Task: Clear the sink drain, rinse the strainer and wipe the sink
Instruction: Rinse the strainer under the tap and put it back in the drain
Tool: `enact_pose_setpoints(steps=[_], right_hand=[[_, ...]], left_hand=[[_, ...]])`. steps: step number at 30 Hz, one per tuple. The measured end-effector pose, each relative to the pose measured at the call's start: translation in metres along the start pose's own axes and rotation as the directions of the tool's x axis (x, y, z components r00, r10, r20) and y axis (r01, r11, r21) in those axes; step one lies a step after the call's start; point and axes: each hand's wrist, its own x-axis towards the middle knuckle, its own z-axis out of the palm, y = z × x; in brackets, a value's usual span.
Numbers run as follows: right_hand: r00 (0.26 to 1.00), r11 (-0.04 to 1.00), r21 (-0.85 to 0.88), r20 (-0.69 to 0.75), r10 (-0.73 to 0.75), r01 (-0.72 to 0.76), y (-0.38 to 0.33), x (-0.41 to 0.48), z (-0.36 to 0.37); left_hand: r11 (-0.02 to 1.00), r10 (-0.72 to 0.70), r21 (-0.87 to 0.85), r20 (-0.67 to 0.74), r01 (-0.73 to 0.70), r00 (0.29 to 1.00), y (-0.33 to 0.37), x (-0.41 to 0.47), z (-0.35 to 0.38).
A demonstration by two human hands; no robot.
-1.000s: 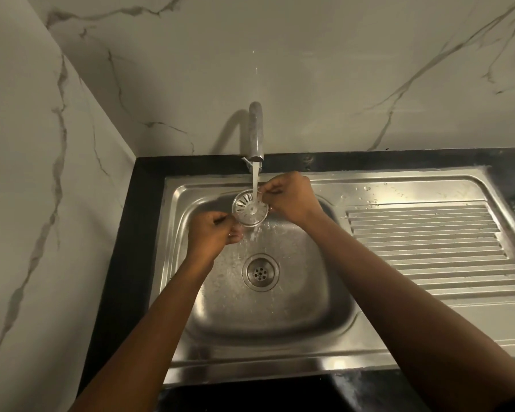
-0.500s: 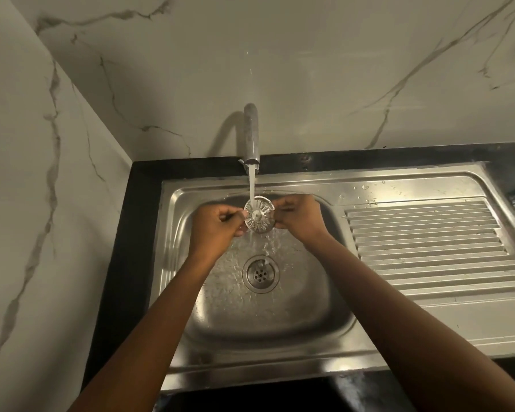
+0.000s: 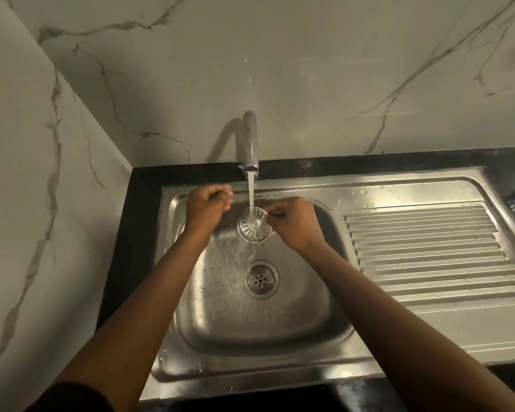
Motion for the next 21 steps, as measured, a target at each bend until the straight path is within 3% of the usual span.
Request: enact_pose_setpoints(steps=[4,8,13,21], right_hand=[[0.990,0.984,0.118,-0.028,0.135,-0.131,0.021,-0.016,-0.006],[0.945,0.886,0.344,0.011,0.326,-0.310,0.040,-0.034,-0.010],[0.926,0.806,0.480,0.036,0.377,-0.347,0.049,-0.054,-0.014],[0.913,0.796,0.480,0.022,0.408,-0.368,0.045,-0.061,-0.016]], left_hand=[[0.999,-0.014,0.053,0.133,0.007,0.991,0.007,0.016,0.017],[0.997,-0.045,0.073,0.189,0.031,0.981,0.009,0.030,0.028],[0.994,-0.042,0.109,0.185,0.022,0.982,0.007,0.036,0.031],[0.971,0.012,0.230,0.248,-0.071,0.969,0.012,0.031,0.041]])
